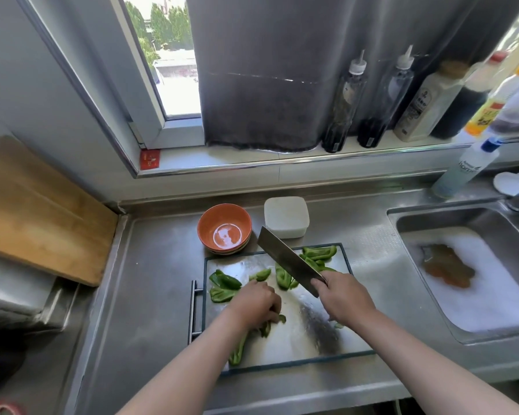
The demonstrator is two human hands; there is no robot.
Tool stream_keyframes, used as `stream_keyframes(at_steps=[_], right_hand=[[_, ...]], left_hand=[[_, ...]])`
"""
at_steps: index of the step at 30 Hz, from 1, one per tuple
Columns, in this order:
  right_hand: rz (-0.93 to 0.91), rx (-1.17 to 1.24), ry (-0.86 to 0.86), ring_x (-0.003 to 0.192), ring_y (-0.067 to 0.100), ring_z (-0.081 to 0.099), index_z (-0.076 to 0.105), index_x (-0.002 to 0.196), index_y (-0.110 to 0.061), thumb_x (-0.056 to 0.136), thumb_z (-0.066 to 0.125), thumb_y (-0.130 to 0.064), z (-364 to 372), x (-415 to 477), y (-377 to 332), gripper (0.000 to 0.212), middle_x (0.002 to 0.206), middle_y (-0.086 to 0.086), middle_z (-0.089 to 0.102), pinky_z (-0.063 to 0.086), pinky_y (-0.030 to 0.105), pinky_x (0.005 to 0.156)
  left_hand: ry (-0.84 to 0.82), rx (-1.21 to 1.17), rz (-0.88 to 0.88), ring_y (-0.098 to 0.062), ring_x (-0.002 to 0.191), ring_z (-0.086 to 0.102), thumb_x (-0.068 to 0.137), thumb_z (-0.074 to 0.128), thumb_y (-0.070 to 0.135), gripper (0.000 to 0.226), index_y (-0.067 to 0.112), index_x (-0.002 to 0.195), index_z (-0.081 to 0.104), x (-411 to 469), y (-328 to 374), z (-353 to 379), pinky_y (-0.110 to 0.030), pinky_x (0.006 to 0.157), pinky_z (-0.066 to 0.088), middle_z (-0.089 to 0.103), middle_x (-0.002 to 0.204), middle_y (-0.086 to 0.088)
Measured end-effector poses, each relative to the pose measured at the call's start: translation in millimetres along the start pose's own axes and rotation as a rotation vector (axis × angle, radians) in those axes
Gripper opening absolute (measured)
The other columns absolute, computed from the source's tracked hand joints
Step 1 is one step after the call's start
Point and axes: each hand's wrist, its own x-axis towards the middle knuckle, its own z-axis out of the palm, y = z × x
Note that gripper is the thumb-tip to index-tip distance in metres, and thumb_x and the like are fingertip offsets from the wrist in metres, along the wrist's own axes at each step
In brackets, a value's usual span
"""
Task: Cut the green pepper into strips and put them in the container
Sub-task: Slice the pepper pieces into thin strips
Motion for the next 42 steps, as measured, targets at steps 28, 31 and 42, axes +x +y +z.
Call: stream_keyframes(at_steps=[28, 31, 42], right_hand=[[-0.054, 0.010, -0.084, 0.073, 0.018, 0.058, 0.050, 0.071, -0.030, 0.103, 0.048, -0.038, 10, -25, -9, 0.033, 0.074, -0.007, 0.060, 0.036, 0.029, 0.055], [-0.039, 0.014, -0.088, 0.076, 0.024, 0.060, 0.048, 0.069, -0.027, 0.102, 0.049, -0.039, 10, -30, 2, 0.036, 0.074, -0.002, 0.060, 0.043, 0.035, 0.063], [-0.029, 0.026, -0.094, 0.078, 0.023, 0.060, 0.053, 0.073, -0.025, 0.102, 0.047, -0.039, 3, -38, 33, 0.033, 0.078, -0.001, 0.063, 0.050, 0.037, 0.069]], left_hand=[[0.207, -0.264, -0.234, -0.013, 0.108, 0.058, 0.092, 0.065, 0.017, 0.027, 0.027, 0.116, 0.073, -54, -15, 3, -0.024, 0.091, 0.049, 0.060, 0.120, 0.009], [0.211, -0.193, -0.301, -0.016, 0.111, 0.055, 0.089, 0.069, 0.026, 0.028, 0.030, 0.117, 0.072, -46, -9, 2, -0.032, 0.092, 0.048, 0.062, 0.120, 0.008], [0.146, -0.318, -0.452, -0.017, 0.092, 0.062, 0.091, 0.068, 0.026, 0.010, 0.024, 0.099, 0.074, -27, 1, 6, -0.028, 0.074, 0.049, 0.069, 0.101, 0.003]])
